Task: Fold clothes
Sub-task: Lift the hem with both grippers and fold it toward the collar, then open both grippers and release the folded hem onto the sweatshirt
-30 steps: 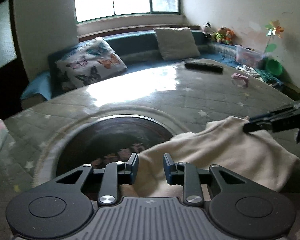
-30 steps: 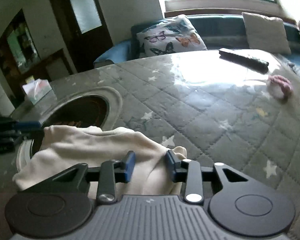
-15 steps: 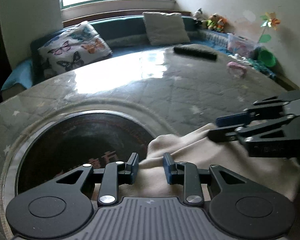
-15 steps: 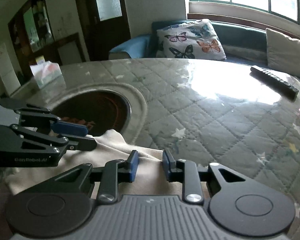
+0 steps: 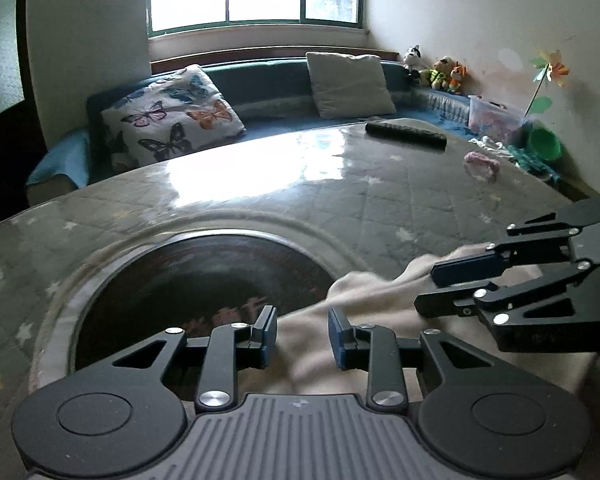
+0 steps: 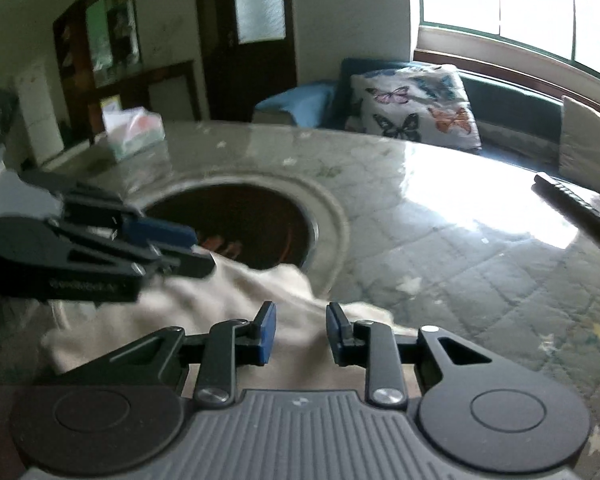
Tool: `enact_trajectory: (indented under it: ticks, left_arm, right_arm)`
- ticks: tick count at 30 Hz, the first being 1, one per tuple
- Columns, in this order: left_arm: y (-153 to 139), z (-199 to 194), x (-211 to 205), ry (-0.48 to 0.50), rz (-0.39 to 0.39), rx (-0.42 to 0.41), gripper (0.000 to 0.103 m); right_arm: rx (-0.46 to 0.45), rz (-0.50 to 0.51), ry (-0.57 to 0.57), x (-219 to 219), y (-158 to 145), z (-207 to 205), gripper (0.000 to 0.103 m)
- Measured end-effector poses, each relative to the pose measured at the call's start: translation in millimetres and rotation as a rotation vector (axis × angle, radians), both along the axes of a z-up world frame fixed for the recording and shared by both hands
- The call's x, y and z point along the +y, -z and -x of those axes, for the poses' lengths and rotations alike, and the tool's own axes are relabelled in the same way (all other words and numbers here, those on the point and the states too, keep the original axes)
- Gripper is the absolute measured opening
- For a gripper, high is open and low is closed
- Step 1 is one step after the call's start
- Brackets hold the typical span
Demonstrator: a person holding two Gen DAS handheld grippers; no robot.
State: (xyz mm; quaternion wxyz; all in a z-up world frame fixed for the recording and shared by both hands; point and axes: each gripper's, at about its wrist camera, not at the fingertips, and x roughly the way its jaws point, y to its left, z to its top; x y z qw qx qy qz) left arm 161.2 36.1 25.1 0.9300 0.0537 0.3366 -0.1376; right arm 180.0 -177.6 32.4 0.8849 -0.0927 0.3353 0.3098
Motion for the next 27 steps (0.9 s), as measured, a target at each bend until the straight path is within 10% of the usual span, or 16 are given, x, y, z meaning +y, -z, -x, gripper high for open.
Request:
enact_trajectory:
  ticks: [27]
  left_arm:
    - [-5.3,42.3,47.2,-0.161,-0.002,-0.032,0.037]
  right_arm:
    - [-0.155,0.057,-0.311,91.2,3.2,108.5,0.04]
